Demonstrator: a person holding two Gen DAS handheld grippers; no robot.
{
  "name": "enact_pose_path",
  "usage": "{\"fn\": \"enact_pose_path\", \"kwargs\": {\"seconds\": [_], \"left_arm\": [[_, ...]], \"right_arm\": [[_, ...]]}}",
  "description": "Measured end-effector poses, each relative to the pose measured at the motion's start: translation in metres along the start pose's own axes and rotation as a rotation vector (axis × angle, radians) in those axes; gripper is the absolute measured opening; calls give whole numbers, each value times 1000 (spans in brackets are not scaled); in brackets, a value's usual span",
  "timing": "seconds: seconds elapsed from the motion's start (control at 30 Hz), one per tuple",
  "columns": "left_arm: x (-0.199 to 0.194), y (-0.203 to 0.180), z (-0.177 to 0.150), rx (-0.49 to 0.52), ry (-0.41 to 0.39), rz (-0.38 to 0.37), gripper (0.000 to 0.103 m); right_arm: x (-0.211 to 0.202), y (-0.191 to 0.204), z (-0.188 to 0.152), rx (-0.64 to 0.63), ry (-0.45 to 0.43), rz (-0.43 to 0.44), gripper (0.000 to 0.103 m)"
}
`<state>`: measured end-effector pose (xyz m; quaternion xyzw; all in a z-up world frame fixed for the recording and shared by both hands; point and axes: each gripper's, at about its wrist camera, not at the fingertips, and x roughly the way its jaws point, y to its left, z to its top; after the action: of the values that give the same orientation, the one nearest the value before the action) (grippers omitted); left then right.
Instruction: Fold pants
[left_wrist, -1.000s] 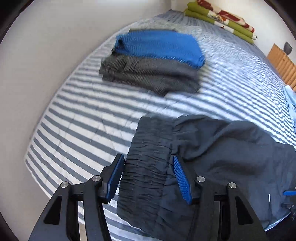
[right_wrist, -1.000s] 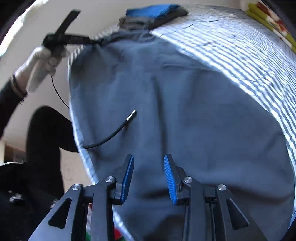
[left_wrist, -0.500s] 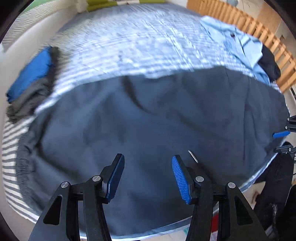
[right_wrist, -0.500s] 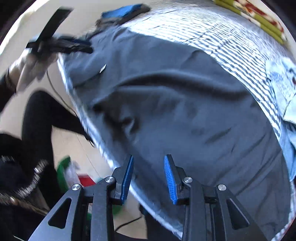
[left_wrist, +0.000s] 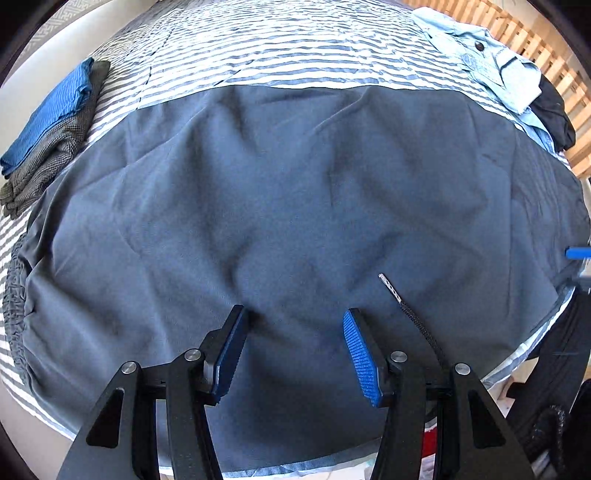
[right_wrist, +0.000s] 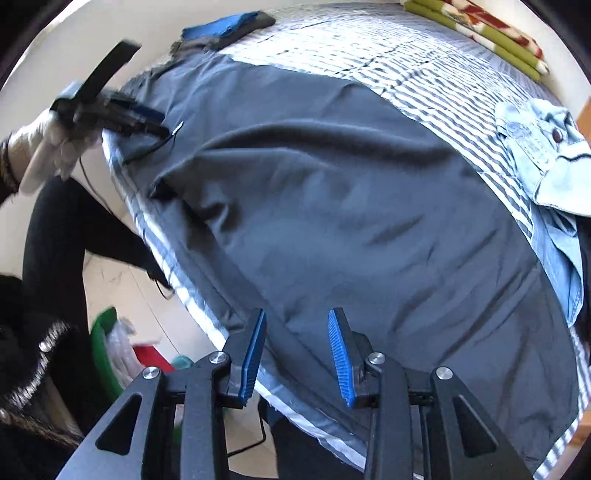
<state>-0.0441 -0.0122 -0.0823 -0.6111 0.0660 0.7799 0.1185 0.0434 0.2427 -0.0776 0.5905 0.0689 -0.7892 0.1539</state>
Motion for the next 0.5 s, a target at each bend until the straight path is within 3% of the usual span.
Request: {"fn": "enact_pose_path", "kwargs": {"seconds": [0.13, 0.2, 0.23, 0.5], "left_arm": [[-1, 0, -1, -7, 7, 0, 58], [-1, 1, -2, -9, 8, -2, 58], [-1, 1, -3, -8, 8, -1, 58], [-4, -5, -5, 2, 23, 13, 59]], "right_arm": [[18, 9, 2, -19, 47, -69, 31], [19, 4, 3, -6, 53, -79, 17], [17, 3, 2, -4, 60, -83, 2], [-46, -2, -45, -22, 2, -111, 3]]}}
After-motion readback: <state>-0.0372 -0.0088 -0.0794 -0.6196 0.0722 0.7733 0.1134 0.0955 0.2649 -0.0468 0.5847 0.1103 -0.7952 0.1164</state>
